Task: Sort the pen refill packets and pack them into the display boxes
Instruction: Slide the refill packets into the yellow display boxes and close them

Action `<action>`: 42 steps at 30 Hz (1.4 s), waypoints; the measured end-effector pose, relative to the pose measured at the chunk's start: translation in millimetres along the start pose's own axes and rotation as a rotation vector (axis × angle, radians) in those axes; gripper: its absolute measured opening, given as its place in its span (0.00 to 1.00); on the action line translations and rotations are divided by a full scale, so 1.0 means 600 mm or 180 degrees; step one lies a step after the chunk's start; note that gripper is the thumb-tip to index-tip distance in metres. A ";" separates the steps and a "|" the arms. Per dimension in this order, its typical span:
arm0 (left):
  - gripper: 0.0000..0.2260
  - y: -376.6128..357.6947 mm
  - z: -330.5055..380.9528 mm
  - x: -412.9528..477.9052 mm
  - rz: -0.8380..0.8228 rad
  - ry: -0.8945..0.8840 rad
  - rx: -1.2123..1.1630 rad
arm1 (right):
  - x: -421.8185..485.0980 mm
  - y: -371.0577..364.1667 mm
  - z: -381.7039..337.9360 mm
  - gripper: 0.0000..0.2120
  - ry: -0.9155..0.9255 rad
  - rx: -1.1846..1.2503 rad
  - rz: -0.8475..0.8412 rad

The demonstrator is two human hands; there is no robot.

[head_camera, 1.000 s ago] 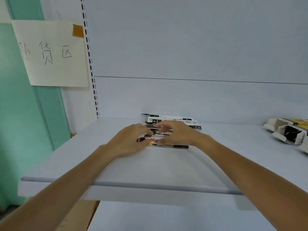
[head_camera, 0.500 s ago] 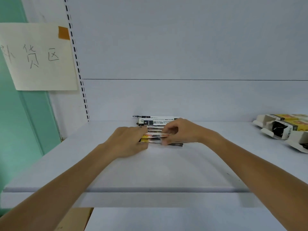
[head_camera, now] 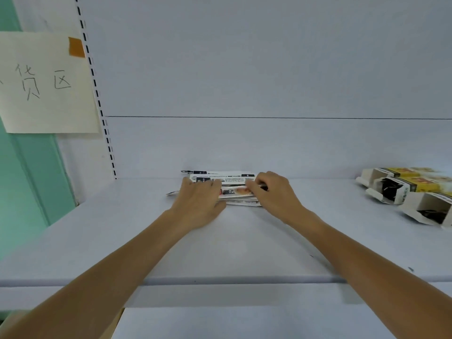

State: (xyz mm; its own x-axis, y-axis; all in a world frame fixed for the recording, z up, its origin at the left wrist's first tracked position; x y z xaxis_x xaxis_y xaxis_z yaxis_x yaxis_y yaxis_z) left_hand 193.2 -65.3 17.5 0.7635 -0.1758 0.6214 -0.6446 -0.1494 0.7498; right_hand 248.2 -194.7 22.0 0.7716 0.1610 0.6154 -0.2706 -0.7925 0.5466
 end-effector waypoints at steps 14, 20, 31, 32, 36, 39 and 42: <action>0.08 0.007 0.175 0.071 -0.0155 0.0512 -0.0794 | 0.023 0.170 0.093 0.07 0.0141 0.0171 0.0614; 0.23 0.013 0.297 0.119 -0.0302 0.1115 -0.1242 | 0.057 0.353 0.242 0.07 0.0283 -0.0390 0.0684; 0.23 0.015 0.491 0.171 -0.0151 0.0856 -0.0632 | 0.009 0.562 0.524 0.09 0.0034 -0.1665 0.0487; 0.23 0.018 0.499 0.174 -0.0125 0.0872 -0.0594 | 0.004 0.557 0.535 0.10 0.0022 -0.1673 0.0474; 0.21 0.024 0.534 0.187 -0.0005 0.0747 -0.0382 | -0.010 0.556 0.534 0.20 0.0252 -0.1729 0.0853; 0.19 0.020 0.559 0.199 0.0016 0.0747 -0.0422 | -0.013 0.559 0.531 0.28 0.0353 -0.1708 0.0976; 0.15 0.004 0.584 0.211 -0.0094 0.0786 -0.0752 | -0.014 0.556 0.533 0.28 0.0359 -0.1758 0.1013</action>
State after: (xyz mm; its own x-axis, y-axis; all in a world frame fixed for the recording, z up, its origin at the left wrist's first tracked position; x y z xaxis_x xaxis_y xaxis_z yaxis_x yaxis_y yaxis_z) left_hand 274.9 -429.2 18.3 0.7867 0.0703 0.6134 -0.6174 0.0837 0.7822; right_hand 335.7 -648.7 17.7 0.5477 0.0526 0.8350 -0.7558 -0.3970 0.5207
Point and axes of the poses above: each hand's wrist, its own x-axis towards the middle knuckle, its own y-axis out of the back of the hand, z = x × y, the point moved 9 cm from there along x, towards the middle knuckle, and after that the axes turned 12 degrees about z, right-handed, at the moved point
